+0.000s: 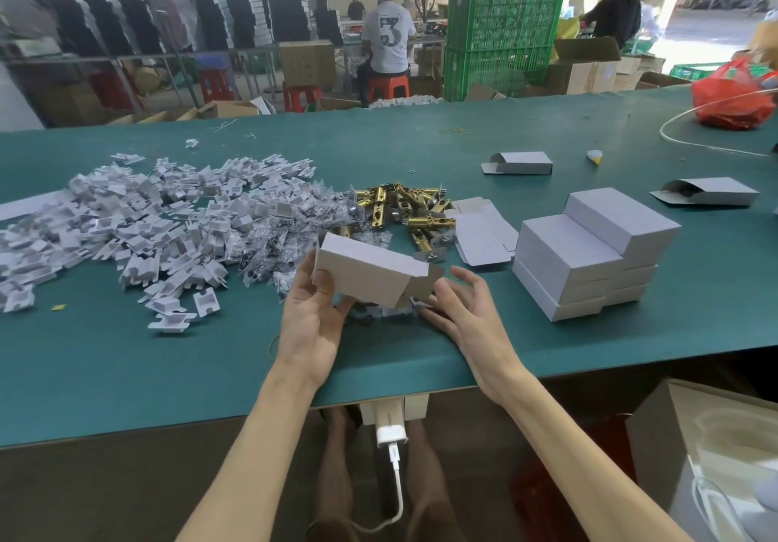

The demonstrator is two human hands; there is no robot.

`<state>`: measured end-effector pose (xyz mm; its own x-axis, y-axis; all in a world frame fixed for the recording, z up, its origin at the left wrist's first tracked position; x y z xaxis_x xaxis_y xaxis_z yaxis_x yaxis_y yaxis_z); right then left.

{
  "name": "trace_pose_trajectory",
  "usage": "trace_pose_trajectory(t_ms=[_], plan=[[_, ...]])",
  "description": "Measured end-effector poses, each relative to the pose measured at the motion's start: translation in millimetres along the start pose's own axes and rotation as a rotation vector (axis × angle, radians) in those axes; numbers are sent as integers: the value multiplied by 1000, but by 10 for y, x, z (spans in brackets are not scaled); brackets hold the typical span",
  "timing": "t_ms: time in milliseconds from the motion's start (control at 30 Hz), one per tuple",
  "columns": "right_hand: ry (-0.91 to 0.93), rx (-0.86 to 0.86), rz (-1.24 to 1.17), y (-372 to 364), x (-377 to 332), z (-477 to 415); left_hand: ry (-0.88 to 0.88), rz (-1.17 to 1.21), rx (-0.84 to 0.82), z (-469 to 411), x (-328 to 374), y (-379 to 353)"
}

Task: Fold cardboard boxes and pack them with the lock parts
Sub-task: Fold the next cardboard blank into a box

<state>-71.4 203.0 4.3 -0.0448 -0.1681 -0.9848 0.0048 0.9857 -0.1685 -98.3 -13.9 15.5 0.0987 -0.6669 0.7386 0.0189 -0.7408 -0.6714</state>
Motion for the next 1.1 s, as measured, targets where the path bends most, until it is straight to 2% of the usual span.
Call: trace_pose_trajectory(t_ms=[300,433,633,733,833,1000,1100], plan=[[-12,70,-60,33,-22,12,24,89,-68,-1,-46,-30],[7,9,-18,-14,-58,23,14,-65,-123,25,-85,-129],[31,57,-176,83,-82,26,33,-203,-247,118,-141,-281],[8,36,-240,104,-45,26,101,-197,-242,109,-203,-251],[-11,35,-143,110,-7,20,138,-147,-218,101,-196,-225],[-12,-14,23,27,-16,44,99,-135,-41,61,-144,-118],[-22,10,14,22,-20,41,52,-190,-64,62,-126,-141]])
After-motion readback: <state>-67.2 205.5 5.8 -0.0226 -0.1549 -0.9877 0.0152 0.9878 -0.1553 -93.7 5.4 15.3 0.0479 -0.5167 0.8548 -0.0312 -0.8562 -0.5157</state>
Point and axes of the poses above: each hand's wrist, its own z-axis away from the middle knuckle, its own y-axis out of the back of the hand, x = y × z, the point moved 9 cm from there along -z, towards the middle knuckle, and after that the axes turned 4 degrees about z, right-handed, at the moved point
